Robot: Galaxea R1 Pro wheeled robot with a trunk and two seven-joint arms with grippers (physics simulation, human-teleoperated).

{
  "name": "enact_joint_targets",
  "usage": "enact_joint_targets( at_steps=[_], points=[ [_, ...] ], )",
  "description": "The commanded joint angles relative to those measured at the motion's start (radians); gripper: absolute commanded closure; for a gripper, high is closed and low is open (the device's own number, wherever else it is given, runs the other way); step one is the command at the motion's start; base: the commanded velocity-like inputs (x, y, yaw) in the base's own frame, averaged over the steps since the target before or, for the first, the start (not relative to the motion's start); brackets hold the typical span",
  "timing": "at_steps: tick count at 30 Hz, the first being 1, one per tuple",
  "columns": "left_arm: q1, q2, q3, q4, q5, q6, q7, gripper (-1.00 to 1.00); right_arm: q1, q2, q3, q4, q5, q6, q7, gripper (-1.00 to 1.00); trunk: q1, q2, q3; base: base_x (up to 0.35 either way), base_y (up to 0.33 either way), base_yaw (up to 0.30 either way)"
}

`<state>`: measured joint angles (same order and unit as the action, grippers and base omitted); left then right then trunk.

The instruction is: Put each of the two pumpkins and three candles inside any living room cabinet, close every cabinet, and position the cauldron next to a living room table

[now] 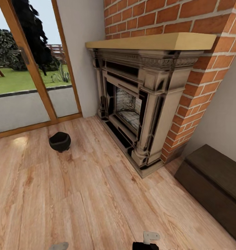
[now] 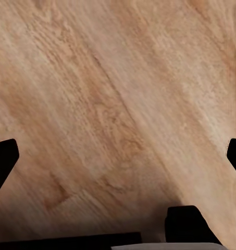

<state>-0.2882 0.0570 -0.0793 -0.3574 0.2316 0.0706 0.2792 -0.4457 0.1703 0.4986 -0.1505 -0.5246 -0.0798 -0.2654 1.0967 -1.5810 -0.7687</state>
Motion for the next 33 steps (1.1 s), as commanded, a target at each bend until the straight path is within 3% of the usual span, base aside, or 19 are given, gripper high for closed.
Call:
enact_joint_targets(
  at_steps=[1,33],
  points=[
    [0.000,0.000,0.000,0.000,0.000,0.000,0.000,-1.00,0.000,0.000,0.000,0.000,0.000,0.000,0.000,-1.00,0.000,0.000,0.000,0.030,0.008,-0.277],
    [0.000,0.000,0.000,0.000,0.000,0.000,0.000,-1.00,0.000,0.000,0.000,0.000,0.000,0.001,0.000,-1.00,0.000,0.000,-0.001,0.002,0.000,-0.279]
  ],
)
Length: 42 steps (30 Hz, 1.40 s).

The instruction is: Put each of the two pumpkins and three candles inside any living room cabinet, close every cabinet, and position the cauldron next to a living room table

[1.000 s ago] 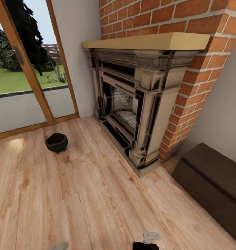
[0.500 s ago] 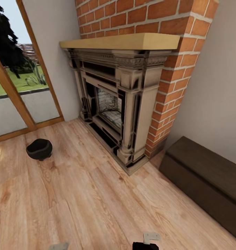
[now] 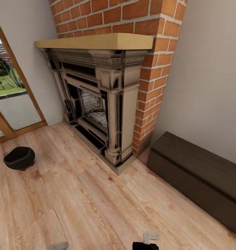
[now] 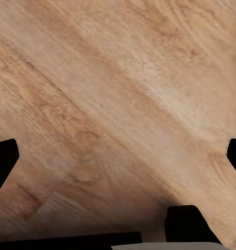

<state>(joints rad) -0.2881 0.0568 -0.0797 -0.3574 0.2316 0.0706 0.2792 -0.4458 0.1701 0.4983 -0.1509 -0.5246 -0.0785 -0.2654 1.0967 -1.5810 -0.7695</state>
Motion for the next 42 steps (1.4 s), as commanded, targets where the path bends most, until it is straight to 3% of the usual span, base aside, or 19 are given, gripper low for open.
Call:
enact_joint_targets(
  at_steps=[1,42],
  points=[
    [0.000,0.000,0.000,0.000,0.000,0.000,0.000,-1.00,0.000,0.000,0.000,0.000,0.000,0.000,0.000,-1.00,0.000,0.000,0.000,0.000,0.000,-0.280],
    [0.000,0.000,0.000,0.000,0.000,0.000,0.000,-1.00,0.000,-0.001,-0.003,0.000,-0.003,0.000,-0.002,-1.00,0.000,0.000,0.000,0.000,0.000,-0.280]
  ],
)
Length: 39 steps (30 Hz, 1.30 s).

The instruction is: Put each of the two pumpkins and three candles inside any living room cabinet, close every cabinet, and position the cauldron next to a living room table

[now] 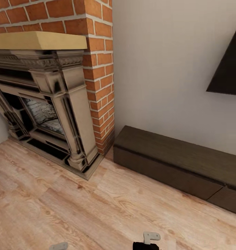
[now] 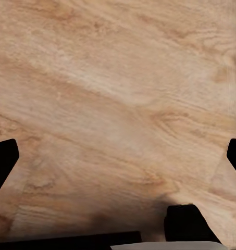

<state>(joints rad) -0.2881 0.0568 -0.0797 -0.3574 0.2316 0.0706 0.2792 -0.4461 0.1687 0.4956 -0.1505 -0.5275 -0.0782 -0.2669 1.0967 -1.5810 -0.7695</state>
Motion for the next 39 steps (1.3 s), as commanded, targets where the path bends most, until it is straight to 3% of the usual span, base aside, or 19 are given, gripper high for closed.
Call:
enact_joint_targets(
  at_steps=[1,39],
  points=[
    [0.000,0.000,0.000,0.000,0.000,0.000,0.000,-1.00,0.000,0.000,0.000,0.000,0.000,0.000,0.000,-1.00,0.000,0.000,0.000,0.000,0.000,-0.280],
    [0.000,0.001,0.000,0.000,-0.002,0.000,0.000,-1.00,0.000,0.000,0.001,0.000,0.003,-0.007,0.000,-1.00,0.000,0.000,0.000,0.000,0.022,-0.280]
  ],
)
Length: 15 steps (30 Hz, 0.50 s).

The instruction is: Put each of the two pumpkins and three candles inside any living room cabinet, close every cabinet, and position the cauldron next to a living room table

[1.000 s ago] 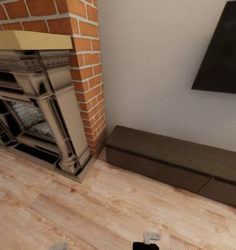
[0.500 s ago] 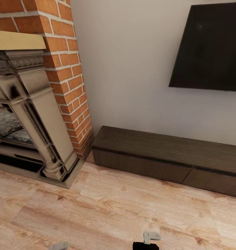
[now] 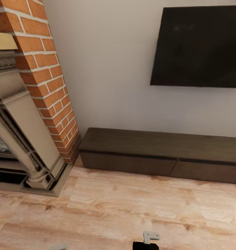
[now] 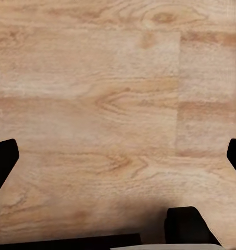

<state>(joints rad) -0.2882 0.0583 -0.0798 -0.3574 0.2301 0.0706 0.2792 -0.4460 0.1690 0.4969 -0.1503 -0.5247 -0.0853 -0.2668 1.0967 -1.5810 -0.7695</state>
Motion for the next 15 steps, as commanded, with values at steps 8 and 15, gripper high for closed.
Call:
enact_joint_targets(
  at_steps=[8,15],
  points=[
    [0.000,-0.001,0.000,0.000,0.000,0.000,0.000,-1.00,0.001,0.000,0.000,0.000,0.002,-0.002,0.001,-1.00,0.000,0.000,-0.001,0.000,0.044,-0.156],
    [0.000,-0.002,0.000,0.000,0.000,0.000,0.000,-1.00,0.000,0.001,0.001,0.000,0.002,-0.002,0.001,-1.00,0.000,0.000,-0.001,0.000,0.001,-0.008]
  ],
)
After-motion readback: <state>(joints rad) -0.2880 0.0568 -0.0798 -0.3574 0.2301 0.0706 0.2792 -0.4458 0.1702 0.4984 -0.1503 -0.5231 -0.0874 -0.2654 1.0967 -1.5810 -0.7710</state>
